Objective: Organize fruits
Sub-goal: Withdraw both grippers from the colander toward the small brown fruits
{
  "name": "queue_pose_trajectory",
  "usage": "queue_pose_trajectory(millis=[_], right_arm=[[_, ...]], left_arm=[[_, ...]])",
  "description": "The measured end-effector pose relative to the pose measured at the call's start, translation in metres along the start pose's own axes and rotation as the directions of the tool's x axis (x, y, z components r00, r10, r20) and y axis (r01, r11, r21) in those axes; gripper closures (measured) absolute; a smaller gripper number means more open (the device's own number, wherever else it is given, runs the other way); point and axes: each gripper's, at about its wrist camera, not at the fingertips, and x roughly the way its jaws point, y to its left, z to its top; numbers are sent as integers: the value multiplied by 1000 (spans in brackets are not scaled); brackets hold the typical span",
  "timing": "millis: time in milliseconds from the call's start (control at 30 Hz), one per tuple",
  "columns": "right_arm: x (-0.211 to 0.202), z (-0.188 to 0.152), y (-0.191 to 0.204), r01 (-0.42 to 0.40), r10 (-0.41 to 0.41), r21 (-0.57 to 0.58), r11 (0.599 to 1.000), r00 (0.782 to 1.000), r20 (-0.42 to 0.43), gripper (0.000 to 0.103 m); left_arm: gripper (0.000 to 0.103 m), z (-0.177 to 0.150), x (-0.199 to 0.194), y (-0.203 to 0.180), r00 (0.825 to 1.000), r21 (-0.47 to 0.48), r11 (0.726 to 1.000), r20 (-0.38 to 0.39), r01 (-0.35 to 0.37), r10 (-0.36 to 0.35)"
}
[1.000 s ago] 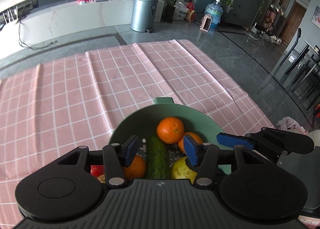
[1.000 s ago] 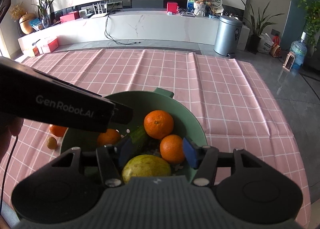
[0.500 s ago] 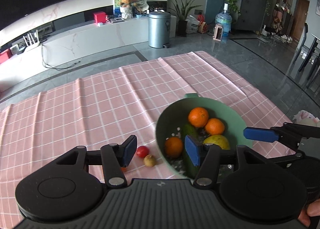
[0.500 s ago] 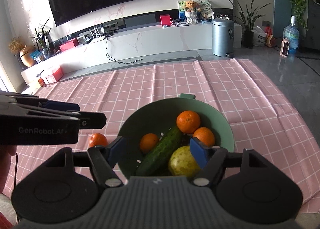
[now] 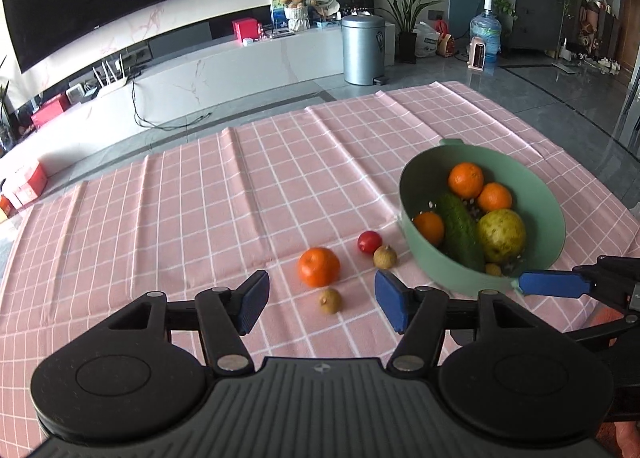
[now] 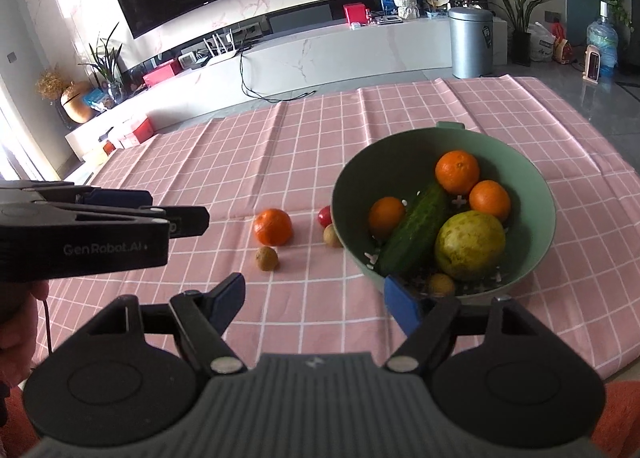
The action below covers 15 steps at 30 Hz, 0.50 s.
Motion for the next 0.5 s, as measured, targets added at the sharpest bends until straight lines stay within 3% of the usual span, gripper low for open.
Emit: queue_pose_trajectory(millis=[300, 500], right_arm=[[19, -9, 12, 13, -13, -14, 1000, 1000, 3, 30], [33, -15, 12, 52, -51, -5, 999, 998, 23, 36]], left_arm=[[32, -17, 20, 24, 996, -73, 993, -11, 92, -93], [34, -29, 39, 34, 989, -104, 984, -13, 142, -144]])
